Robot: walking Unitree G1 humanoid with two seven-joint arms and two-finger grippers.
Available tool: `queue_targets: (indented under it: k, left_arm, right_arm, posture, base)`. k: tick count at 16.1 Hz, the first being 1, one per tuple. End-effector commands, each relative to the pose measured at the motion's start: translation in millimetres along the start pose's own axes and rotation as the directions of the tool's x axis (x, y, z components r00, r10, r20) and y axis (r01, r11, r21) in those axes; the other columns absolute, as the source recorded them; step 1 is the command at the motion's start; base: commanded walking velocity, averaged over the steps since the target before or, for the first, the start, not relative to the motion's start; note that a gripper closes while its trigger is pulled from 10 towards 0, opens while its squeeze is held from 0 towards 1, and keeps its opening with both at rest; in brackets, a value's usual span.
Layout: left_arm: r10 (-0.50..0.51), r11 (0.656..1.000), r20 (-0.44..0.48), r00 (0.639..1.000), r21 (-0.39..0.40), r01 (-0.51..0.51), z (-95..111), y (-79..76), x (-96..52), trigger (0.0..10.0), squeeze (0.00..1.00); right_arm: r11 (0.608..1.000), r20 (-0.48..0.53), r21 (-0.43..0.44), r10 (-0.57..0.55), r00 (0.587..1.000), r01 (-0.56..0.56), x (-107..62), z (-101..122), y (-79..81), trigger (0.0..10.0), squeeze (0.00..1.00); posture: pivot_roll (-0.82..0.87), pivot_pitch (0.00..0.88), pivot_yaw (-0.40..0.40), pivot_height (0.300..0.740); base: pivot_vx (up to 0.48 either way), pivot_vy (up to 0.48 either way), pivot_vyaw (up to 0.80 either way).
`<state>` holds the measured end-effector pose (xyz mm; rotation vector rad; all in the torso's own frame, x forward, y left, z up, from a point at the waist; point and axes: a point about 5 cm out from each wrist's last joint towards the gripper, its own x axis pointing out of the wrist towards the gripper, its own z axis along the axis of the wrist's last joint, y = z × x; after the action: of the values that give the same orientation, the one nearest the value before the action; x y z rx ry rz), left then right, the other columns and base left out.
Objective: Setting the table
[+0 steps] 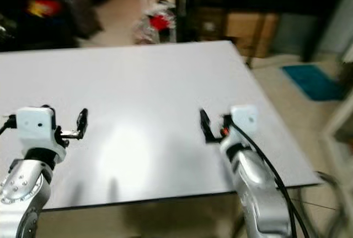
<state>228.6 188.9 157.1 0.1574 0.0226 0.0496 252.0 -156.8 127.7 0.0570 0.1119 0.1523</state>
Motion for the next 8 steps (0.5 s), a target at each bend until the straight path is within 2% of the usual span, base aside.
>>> queue_targets:
  k: [1, 4, 8]
  left_arm:
    - [-0.023, 1.0, 0.003, 1.0, 0.0, 0.023, 1, 1.5, 6.3, 10.0, 0.0]
    - [-0.056, 0.998, -0.003, 0.998, -0.032, 0.056, -2, -4.0, 10.8, 10.0, 0.0]
    - [-0.068, 0.997, -0.012, 0.998, -0.047, 0.067, -6, -9.9, 7.6, 10.0, 0.0]
  right_arm:
    - [1.0, 0.031, 0.013, 0.007, 1.0, -0.007, -4.3, 10, 4.2, 10.0, 1.0]
    - [1.0, 0.014, 0.016, 0.02, 1.0, -0.02, -17.7, 10, 1.3, 10.0, 1.0]
    - [1.0, 0.026, 0.027, -0.014, 1.0, 0.014, -15.3, 13, -0.4, 10.0, 1.0]
  posture:
    - [-0.08, 0.0, 0.1, 0.74]
    - [-0.11, 0.0, 0.121, 0.74]
    - [-0.11, 0.0, 0.113, 0.74]
  base:
    - [0.0, 0.0, 0.8]
    - [0.0, 0.0, 0.8]
    - [0.0, 0.0, 0.8]
